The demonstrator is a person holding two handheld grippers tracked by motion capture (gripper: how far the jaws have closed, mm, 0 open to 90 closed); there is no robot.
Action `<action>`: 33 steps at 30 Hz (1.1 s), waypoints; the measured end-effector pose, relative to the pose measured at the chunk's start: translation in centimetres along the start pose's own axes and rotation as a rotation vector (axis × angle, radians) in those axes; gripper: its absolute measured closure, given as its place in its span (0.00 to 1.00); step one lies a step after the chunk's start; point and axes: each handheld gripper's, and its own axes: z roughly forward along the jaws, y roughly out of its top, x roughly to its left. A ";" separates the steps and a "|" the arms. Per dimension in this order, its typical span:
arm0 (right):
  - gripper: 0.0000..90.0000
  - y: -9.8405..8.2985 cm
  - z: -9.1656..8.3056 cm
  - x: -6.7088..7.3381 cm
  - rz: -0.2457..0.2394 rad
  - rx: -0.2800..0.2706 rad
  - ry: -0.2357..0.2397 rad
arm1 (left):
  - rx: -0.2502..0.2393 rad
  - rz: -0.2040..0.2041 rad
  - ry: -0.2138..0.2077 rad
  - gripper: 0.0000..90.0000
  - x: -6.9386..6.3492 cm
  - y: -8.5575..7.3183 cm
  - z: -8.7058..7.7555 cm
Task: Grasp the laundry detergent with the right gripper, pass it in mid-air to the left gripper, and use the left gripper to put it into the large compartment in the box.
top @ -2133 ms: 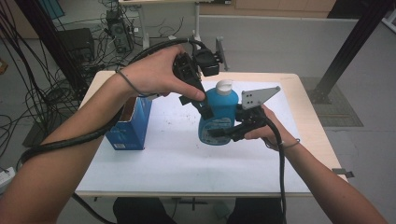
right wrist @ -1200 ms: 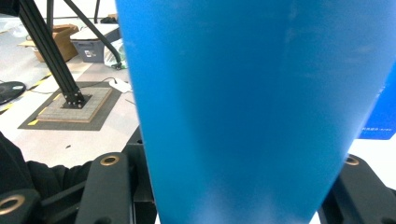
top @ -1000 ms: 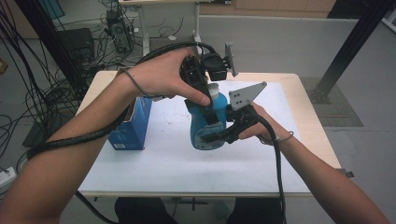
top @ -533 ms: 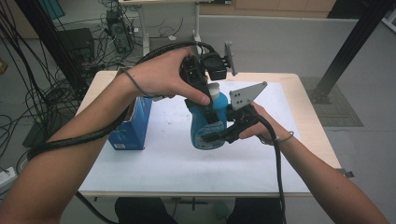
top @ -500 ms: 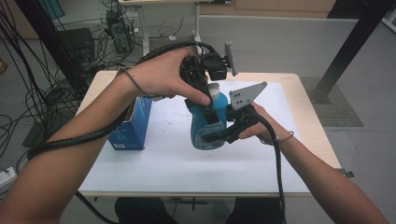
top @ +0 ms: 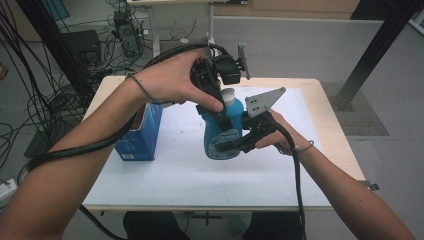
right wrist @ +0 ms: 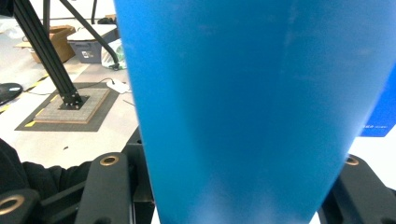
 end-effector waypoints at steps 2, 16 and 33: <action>0.48 0.0 0.0 -0.1 0.000 0.001 -0.003 | 0.001 -0.001 -0.001 0.12 0.0 0.0 -0.1; 0.48 -0.1 0.0 -0.2 0.001 0.003 0.003 | 0.002 -0.006 0.001 0.12 0.2 -0.1 0.0; 0.48 0.0 0.1 -0.4 -0.004 0.009 -0.004 | 0.002 -0.011 0.008 0.12 0.4 -0.2 -0.2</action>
